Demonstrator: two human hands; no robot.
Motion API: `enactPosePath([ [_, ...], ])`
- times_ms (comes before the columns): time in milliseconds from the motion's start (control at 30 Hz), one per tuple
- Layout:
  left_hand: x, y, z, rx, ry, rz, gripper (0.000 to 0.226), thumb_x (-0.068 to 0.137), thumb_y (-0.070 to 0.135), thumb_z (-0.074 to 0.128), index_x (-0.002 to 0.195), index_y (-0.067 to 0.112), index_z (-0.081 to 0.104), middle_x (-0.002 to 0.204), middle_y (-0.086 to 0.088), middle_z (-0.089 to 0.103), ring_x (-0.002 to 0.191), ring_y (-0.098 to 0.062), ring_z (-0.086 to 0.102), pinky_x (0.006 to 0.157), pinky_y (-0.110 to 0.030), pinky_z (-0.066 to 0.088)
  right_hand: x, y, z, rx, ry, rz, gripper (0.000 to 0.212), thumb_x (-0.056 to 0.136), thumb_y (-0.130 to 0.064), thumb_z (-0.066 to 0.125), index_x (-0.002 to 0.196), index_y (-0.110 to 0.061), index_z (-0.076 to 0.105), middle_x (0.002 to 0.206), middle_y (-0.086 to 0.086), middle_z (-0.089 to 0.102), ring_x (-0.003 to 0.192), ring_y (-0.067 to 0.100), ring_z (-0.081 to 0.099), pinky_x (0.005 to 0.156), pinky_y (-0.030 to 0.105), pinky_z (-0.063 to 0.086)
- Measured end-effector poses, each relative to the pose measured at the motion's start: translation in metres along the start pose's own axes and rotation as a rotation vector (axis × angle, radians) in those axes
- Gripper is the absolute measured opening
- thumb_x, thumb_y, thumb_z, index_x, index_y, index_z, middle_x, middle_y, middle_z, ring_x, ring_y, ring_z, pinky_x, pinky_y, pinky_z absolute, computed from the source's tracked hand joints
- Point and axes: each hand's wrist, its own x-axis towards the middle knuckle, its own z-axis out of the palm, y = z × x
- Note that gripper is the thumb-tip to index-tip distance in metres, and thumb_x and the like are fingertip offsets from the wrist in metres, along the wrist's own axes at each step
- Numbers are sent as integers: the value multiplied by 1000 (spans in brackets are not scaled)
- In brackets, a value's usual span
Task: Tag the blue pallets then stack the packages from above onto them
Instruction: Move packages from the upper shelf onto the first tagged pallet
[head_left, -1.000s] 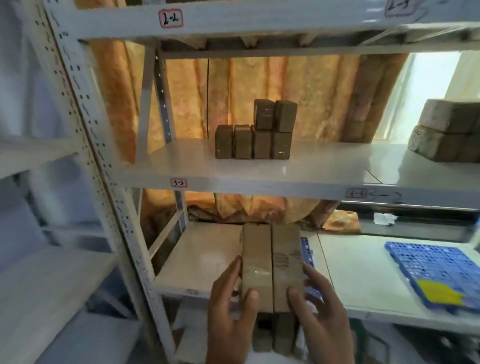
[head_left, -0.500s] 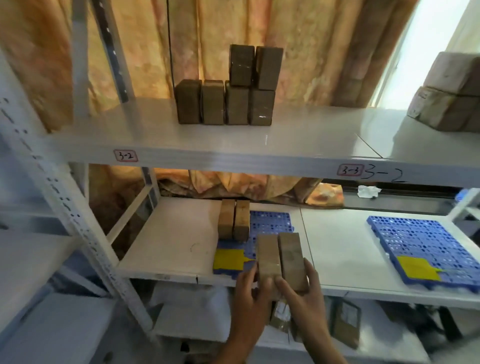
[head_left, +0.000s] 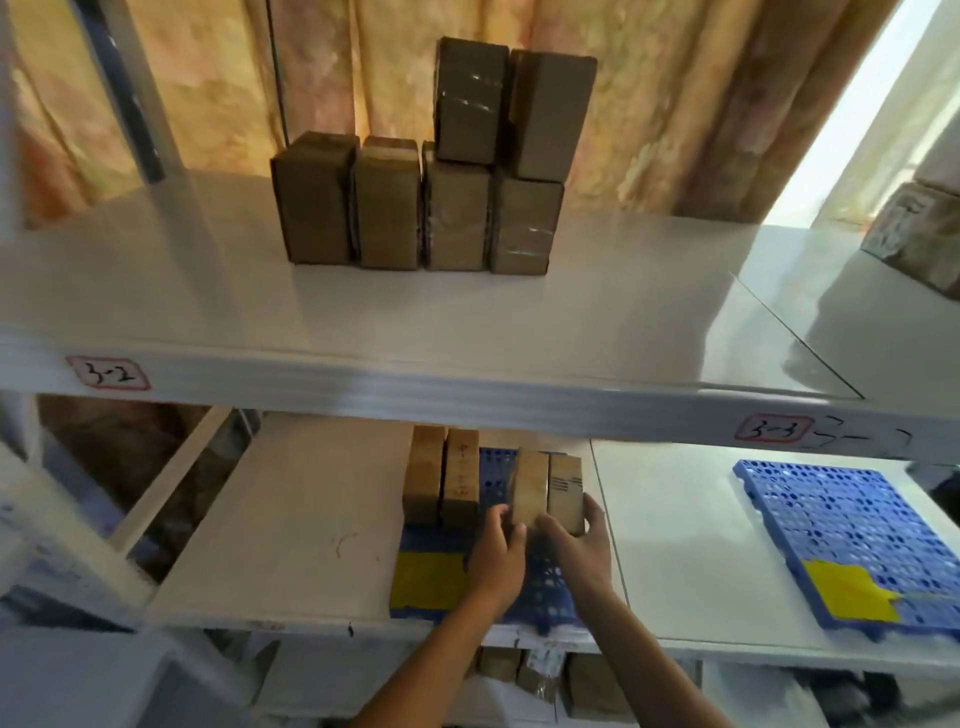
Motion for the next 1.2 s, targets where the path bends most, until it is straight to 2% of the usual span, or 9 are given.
enactPosePath([
  [100,-1,-1,-3,65,-78,-28,62,106,34,46,161,31,17,162,0,34,145,-24,43,116,-47,43,13,2,7,-15,-15,24,78,86,-32,82,150,-30,39,125,-8,58,98,-3,59,56,8,53],
  [200,-18,-3,-8,171,104,150,66,105,29,50,163,27,18,167,5,25,153,-16,29,121,-33,35,24,2,11,-42,-30,21,81,86,-35,82,152,-30,36,120,-16,52,96,-3,58,56,5,49],
  [267,-29,-5,-26,248,301,335,52,101,34,53,152,30,42,154,14,43,141,-5,40,114,-23,40,31,2,13,-42,-45,20,82,85,-33,83,153,-27,36,129,-10,53,106,6,58,74,11,51],
  [367,-11,-12,-70,262,529,414,38,97,35,57,135,38,53,138,20,48,130,-1,42,109,-22,40,41,-1,19,-20,-92,24,82,85,-29,83,153,-24,37,142,2,54,124,23,56,102,44,55],
  [467,22,-22,-107,285,403,139,60,101,37,58,156,21,39,165,-2,30,152,-22,26,123,-43,29,44,-5,28,-8,-108,28,86,86,-28,83,156,-21,35,147,5,52,131,27,55,108,53,51],
  [600,41,-35,-117,115,175,-76,76,103,46,52,164,18,16,170,-5,21,154,-26,27,123,-42,29,39,-6,39,-10,-117,44,85,90,-30,79,159,-23,31,139,-6,47,129,22,54,108,46,51],
  [767,43,-38,-118,79,172,-101,76,102,46,54,163,17,19,169,-5,25,153,-26,28,122,-43,30,37,-5,36,6,-94,29,40,109,-25,44,149,-22,47,137,3,61,126,25,58,100,39,50],
  [967,39,-32,-125,62,135,-96,75,104,52,46,164,16,17,169,-6,23,154,-27,27,124,-45,27,29,-19,26,-112,-78,88,53,113,-39,28,163,-22,29,166,2,35,152,24,33,125,44,26],
  [1200,23,-8,-156,345,137,64,62,109,46,30,163,18,19,170,-5,22,155,-24,25,126,-42,22,3,-54,3,-501,-98,-54,43,113,-32,29,136,-6,55,140,16,59,129,30,54,102,33,41],
])
